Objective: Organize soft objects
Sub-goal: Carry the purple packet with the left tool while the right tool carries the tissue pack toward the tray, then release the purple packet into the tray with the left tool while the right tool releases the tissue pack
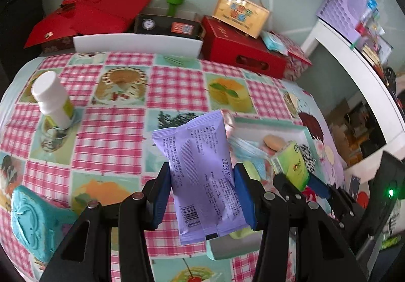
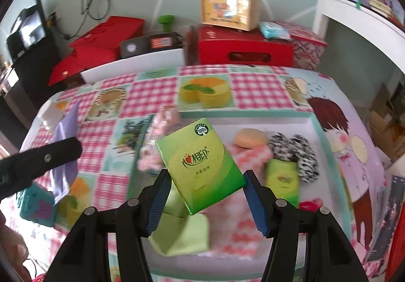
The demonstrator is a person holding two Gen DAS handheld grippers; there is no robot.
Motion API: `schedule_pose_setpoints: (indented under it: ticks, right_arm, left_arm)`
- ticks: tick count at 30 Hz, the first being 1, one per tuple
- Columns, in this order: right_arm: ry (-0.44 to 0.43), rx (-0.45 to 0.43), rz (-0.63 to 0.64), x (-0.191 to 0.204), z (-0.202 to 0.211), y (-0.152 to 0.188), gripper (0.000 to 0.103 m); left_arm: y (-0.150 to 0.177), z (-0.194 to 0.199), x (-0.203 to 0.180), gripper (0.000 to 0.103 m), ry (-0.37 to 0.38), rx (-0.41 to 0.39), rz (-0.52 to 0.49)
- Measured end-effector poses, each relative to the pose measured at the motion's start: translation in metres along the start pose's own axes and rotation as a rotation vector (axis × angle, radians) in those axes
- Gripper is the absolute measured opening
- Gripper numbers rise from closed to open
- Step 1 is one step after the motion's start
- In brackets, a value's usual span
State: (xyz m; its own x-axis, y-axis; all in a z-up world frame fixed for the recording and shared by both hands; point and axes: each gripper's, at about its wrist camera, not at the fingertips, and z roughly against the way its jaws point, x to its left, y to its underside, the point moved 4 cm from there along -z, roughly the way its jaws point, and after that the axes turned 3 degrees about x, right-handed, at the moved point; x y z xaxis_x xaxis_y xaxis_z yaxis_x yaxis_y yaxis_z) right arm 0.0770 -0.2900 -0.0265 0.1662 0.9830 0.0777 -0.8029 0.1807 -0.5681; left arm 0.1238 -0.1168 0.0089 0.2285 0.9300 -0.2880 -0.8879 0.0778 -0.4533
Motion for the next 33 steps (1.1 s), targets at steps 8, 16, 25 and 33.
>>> schedule_pose_setpoints:
  ticks: [8,16,25,33]
  right_arm:
    - [0.07,0.013,-0.057,-0.034,-0.002,0.003,0.062]
    - [0.092,0.085,-0.12,-0.064,-0.017,0.017,0.062]
    - [0.097,0.117,-0.099,-0.06,-0.019,0.029,0.068]
    - [0.128,0.126,-0.071,-0.055,-0.012,0.041,0.076]
  left_arm:
    - [0.01,-0.015,-0.027,0.051,0.015,0.037,-0.075]
    - [0.025,-0.047,-0.047,0.051,0.03,0.124,-0.129]
    - [0.032,-0.049,-0.046,0.063,0.043,0.147,-0.118]
    - [0.046,-0.042,-0.042,0.064,0.053,0.144,-0.102]
